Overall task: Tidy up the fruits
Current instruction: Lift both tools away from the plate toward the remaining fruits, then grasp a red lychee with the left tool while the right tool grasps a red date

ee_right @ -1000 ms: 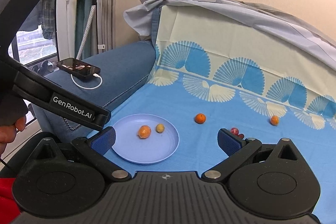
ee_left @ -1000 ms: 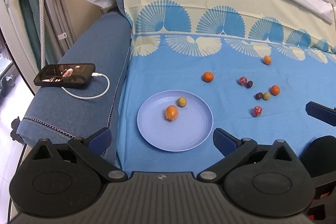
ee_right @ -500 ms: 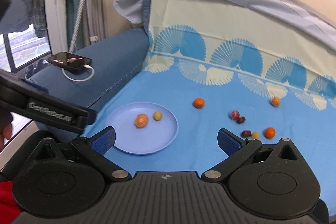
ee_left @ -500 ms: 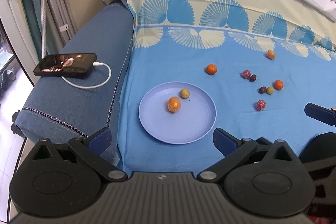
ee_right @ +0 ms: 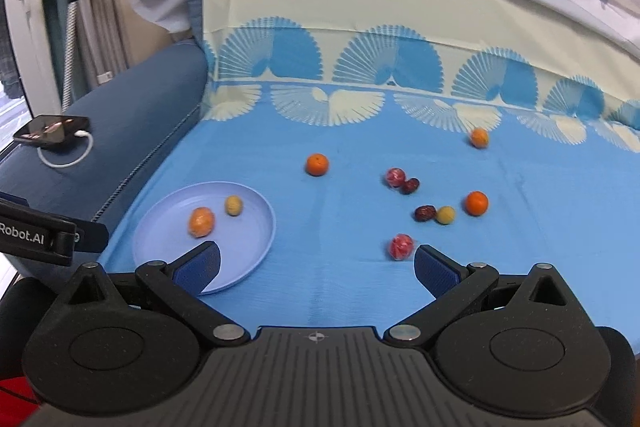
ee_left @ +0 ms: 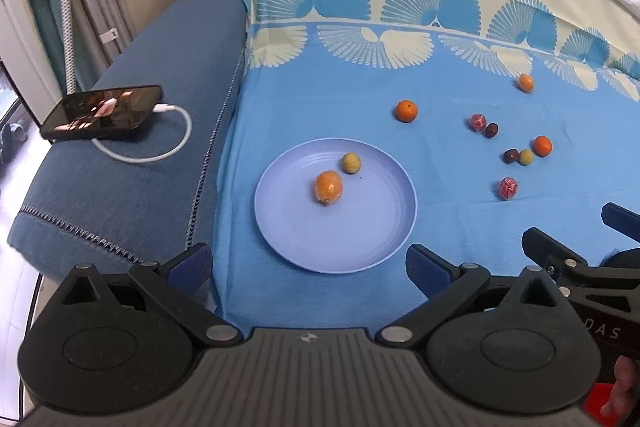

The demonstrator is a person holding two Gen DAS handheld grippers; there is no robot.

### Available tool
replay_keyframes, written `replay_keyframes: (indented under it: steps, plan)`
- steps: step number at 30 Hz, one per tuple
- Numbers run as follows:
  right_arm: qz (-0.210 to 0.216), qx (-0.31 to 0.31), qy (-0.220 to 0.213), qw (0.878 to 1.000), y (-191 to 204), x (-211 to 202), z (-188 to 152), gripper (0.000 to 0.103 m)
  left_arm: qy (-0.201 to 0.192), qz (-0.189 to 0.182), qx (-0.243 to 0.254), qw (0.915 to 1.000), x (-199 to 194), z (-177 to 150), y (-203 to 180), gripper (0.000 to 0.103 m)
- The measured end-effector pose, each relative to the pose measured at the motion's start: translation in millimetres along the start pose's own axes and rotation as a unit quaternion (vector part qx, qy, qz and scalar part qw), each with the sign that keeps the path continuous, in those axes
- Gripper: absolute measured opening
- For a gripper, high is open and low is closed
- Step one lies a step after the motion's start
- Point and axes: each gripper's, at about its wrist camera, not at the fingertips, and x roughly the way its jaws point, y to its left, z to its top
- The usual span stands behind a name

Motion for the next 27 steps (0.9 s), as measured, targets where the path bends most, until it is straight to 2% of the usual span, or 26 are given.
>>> replay_keyframes:
  steps: [7, 14, 18, 21, 23, 27]
  plan:
    - [-0.024, -0.001, -0.002, 1.0, -20.6, 20.8, 1.8, 0.102, 0.008, -0.004, 0.011, 0.9999, 18.6, 20.5, -18.3, 0.103]
    - [-0.05, -0.011, -0.008, 0.999, -60.7, 60.3, 13.3, 0.102, 0.011, 0.002, 0.041, 0.9991, 54.9, 52.2, -50.5, 0.103]
    - [-0.053, -0.039, -0.003, 0.998, -88.1, 102.3, 31.5, 0.102, 0.015, -0.019, 0.078, 0.9967, 88.7, 80.3, -79.5, 0.103]
    - [-0.046, -0.075, 0.007, 0.996, -106.8, 145.0, 46.7, 0.102, 0.022, -0.015, 0.101, 0.9945, 121.6, 106.8, -106.1, 0.103]
    - [-0.049, -0.087, 0.027, 0.995, -118.2, 180.2, 53.7, 0.102, 0.026, -0.015, 0.107, 0.9939, 143.1, 122.9, -121.3, 0.103]
    - [-0.055, -0.067, 0.08, 0.993, -139.5, 249.5, 54.8, 0.102, 0.023, -0.017, 0.113, 0.9932, 182.8, 144.1, -145.3, 0.103]
